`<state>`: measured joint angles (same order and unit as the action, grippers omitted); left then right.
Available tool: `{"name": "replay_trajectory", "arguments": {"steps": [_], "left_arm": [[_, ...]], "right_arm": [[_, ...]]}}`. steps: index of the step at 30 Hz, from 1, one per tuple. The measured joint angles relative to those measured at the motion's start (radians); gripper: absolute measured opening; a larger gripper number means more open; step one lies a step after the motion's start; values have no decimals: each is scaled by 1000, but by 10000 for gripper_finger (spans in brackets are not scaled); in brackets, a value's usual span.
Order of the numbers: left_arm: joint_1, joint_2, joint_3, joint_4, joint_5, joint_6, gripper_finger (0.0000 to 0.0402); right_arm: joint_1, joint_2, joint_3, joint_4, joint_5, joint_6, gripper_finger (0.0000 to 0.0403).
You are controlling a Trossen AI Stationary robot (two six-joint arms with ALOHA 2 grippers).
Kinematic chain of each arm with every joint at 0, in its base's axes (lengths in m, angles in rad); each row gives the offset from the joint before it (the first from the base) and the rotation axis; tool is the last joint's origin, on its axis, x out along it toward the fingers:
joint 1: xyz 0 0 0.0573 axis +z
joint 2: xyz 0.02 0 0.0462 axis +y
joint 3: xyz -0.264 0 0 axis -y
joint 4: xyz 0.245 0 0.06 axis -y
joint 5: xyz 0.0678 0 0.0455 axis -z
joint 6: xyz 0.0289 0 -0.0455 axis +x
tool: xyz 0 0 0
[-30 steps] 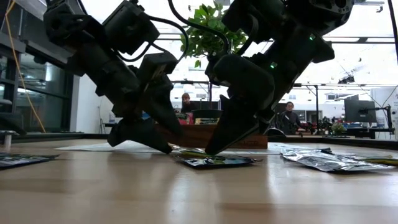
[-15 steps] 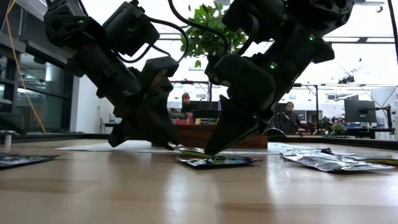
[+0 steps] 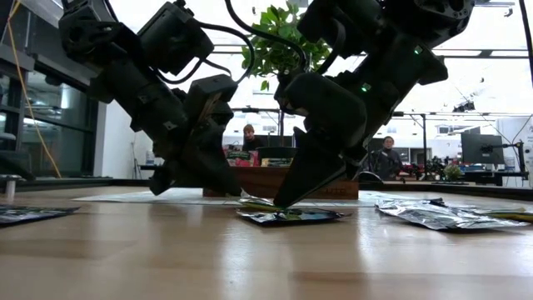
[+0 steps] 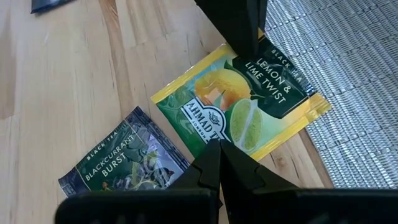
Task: Pick & Place Tea
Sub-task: Put the yellow tea bag into the middle section of the wooden organizer
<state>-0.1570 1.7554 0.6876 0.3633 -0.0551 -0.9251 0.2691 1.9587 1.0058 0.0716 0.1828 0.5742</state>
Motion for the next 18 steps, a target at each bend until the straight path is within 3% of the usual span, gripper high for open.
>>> {"name": "replay_trajectory", "arguments": {"steps": [9, 18], "left_arm": [[0, 0, 0, 8, 5, 28, 0], [0, 0, 0, 19, 4, 49, 0]], "right_arm": [[0, -54, -3, -50, 2, 50, 0], [0, -284, -1, -208, 82, 54, 0]]}}
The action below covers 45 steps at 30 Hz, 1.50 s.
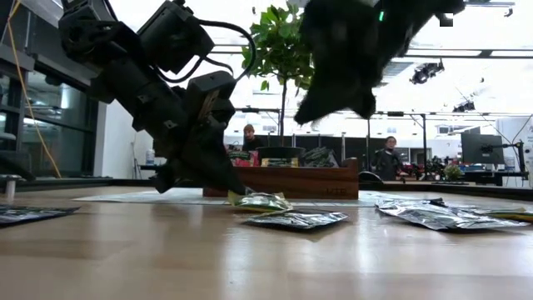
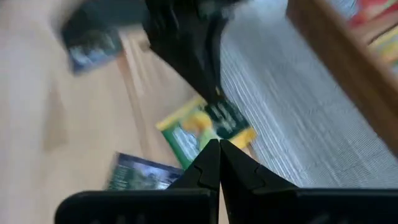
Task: Pick & Place Tea
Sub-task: Put the yellow tea bag into the middle section of the wooden organizer
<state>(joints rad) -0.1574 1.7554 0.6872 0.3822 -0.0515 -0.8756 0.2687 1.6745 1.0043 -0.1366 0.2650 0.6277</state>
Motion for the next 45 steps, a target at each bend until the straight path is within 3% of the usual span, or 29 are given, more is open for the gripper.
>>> {"name": "replay_trajectory", "arguments": {"steps": [8, 15, 21, 29, 45], "left_arm": [[0, -51, 0, 37, 11, 77, 0], [1, -184, 0, 35, -18, 311, 0], [25, -257, 0, 41, -6, 534, 0], [112, -304, 0, 28, 123, 751, 0], [345, -307, 0, 46, 232, 852, 0]], "right_arm": [[18, -243, 1, -204, 121, 71, 0], [50, -373, 1, -363, 213, 126, 0], [69, -378, 1, -382, 215, 129, 0], [75, -378, -7, -390, 204, 158, 0], [74, -378, -7, -367, 208, 160, 0]]}}
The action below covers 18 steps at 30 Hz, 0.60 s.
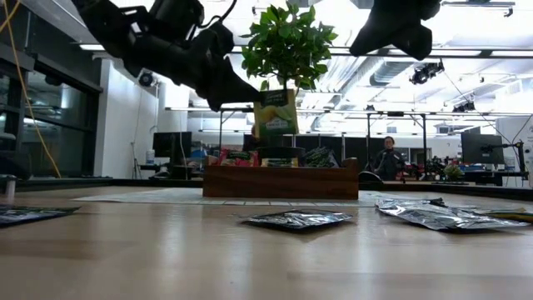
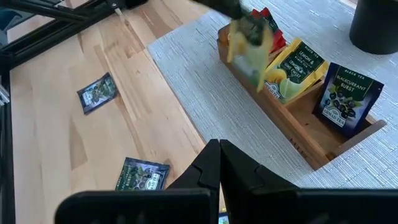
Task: Pick & Place Tea
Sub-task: Put the yellow tea bag into the middle section of the wooden organizer
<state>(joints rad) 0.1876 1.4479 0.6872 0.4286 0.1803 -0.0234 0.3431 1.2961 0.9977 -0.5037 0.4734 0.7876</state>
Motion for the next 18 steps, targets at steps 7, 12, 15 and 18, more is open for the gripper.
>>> {"name": "replay_trajectory", "arguments": {"steps": [7, 12, 15, 18], "left_arm": [[59, 38, 66, -35, 51, 79, 0], [87, 85, 171, -202, 55, 160, 0], [97, 125, 226, -273, 49, 190, 0], [96, 146, 241, -304, 27, 194, 0]], "right_arm": [[0, 0, 0, 1, 28, 0, 0], [0, 0, 0, 3, 28, 1, 0], [0, 0, 0, 8, 30, 1, 0], [0, 0, 0, 8, 30, 1, 0]]}}
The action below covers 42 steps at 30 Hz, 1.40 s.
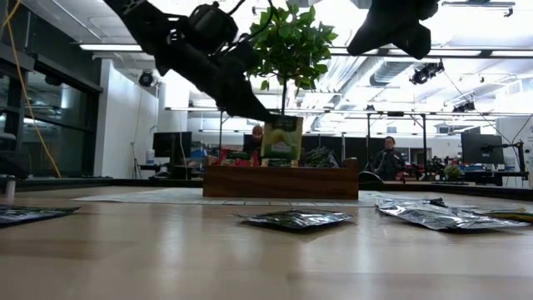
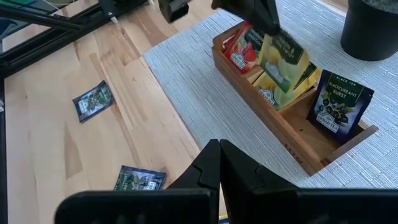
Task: Pick & Place Tea
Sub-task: Put the yellow tea bag into the middle section of the wooden organizer, then put the violet tea bag into the right section of the wooden organizer
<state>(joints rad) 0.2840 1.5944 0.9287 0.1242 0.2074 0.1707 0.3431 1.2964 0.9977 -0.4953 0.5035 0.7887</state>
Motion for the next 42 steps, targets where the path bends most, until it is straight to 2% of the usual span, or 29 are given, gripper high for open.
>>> {"name": "replay_trajectory", "arguments": {"steps": [6, 19, 23, 31, 35, 39, 42], "left_arm": [[0, 39, 11, -10, -61, -26, 0], [-3, 93, 10, 0, -68, -68, 4], [-3, 93, 10, 0, -84, -63, 28], [-3, 93, 10, 0, -86, -49, 121], [-3, 80, 9, -7, -62, -46, 154], [-3, 39, 8, -85, -63, -44, 160], [-3, -7, 8, -167, -85, -28, 147]], "right_arm": [[0, 0, 0, 3, 6, 19, 0], [0, 0, 0, 7, -1, 23, 0], [0, 0, 0, 7, -1, 21, 0], [0, 0, 0, 7, 2, 19, 0], [0, 0, 0, 7, 2, 17, 0], [0, 0, 0, 7, -1, 15, 0], [0, 0, 0, 7, -2, 11, 0]]}}
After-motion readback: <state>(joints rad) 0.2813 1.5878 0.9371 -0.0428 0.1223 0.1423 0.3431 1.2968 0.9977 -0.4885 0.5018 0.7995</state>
